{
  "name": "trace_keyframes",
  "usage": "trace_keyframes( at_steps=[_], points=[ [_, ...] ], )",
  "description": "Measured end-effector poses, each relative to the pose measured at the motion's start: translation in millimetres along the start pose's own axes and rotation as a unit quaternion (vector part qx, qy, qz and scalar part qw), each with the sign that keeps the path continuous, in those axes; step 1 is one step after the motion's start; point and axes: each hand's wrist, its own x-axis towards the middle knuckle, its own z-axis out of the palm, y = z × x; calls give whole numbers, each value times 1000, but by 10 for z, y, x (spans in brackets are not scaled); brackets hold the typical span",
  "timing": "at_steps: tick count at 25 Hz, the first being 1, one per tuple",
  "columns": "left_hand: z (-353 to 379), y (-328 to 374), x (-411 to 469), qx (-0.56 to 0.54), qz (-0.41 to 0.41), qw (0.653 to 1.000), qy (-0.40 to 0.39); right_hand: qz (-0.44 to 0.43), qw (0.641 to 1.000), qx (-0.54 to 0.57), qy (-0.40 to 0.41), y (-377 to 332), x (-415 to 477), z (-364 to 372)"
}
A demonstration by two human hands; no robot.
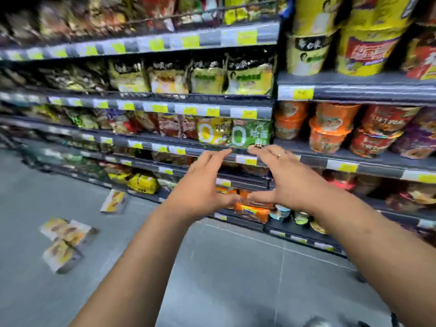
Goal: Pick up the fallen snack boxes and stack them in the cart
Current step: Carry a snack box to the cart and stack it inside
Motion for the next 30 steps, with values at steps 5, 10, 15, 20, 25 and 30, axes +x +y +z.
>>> trace_keyframes(
  at_steps=[5,10,15,20,25,30],
  points=[
    [-423,-662,-892,-21,-106,989,96,-136,990,-5,-43,-929,412,296],
    [-586,-1025,-1454,-22,-219,961,166,-250,964,-5,-86,-1499,844,499],
    [-761,-1149,-1811,20,-329,919,218,-350,929,11,-120,-1963,1292,692],
    [-834,-1214,-2138,17,-429,862,271,-413,894,19,-171,-2396,1562,953],
    [-867,-1543,-2607,12,-500,816,289,-462,864,15,-202,-2931,1817,1342],
    [-1094,-2281,-3083,8,-545,788,287,-470,850,30,-235,-3721,2159,1928]
  ],
)
